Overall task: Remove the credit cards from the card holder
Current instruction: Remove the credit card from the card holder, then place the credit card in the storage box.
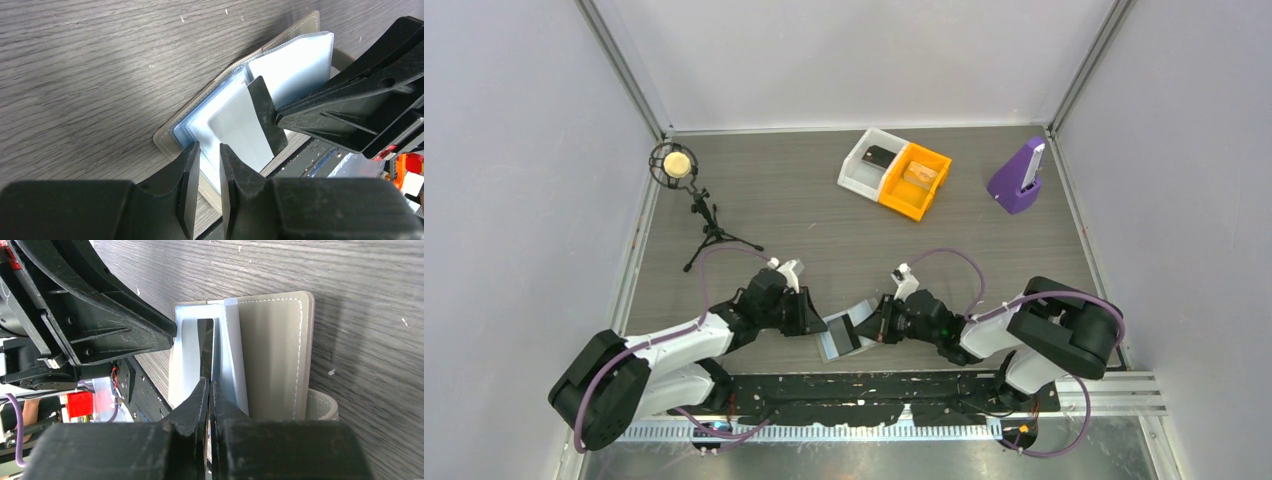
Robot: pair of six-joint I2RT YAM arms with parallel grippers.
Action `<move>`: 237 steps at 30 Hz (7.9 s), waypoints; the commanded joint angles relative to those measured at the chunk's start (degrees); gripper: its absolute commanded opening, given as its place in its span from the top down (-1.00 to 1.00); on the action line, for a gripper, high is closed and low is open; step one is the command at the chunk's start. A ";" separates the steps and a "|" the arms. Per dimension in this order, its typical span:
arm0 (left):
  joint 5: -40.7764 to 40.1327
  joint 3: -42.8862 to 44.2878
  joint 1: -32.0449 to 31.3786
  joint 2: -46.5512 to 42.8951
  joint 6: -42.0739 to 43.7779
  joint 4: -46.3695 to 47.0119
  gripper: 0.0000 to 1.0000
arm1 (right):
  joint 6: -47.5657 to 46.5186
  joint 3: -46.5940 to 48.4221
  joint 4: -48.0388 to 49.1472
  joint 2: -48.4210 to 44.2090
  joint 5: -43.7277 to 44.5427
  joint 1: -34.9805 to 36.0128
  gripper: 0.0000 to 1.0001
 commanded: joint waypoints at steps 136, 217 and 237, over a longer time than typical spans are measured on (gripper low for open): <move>2.30 18.90 -23.13 -17.68 24.22 -18.01 1.00 | -36.79 18.53 -40.14 -39.07 -27.39 -4.28 0.06; 26.79 12.30 -7.91 -18.38 13.52 -6.60 1.00 | -33.01 24.37 -49.39 -39.77 -37.63 -12.55 0.17; 29.49 12.28 -7.93 -16.01 13.02 -4.72 1.00 | -36.28 31.06 -51.61 -27.19 -42.47 -12.48 0.31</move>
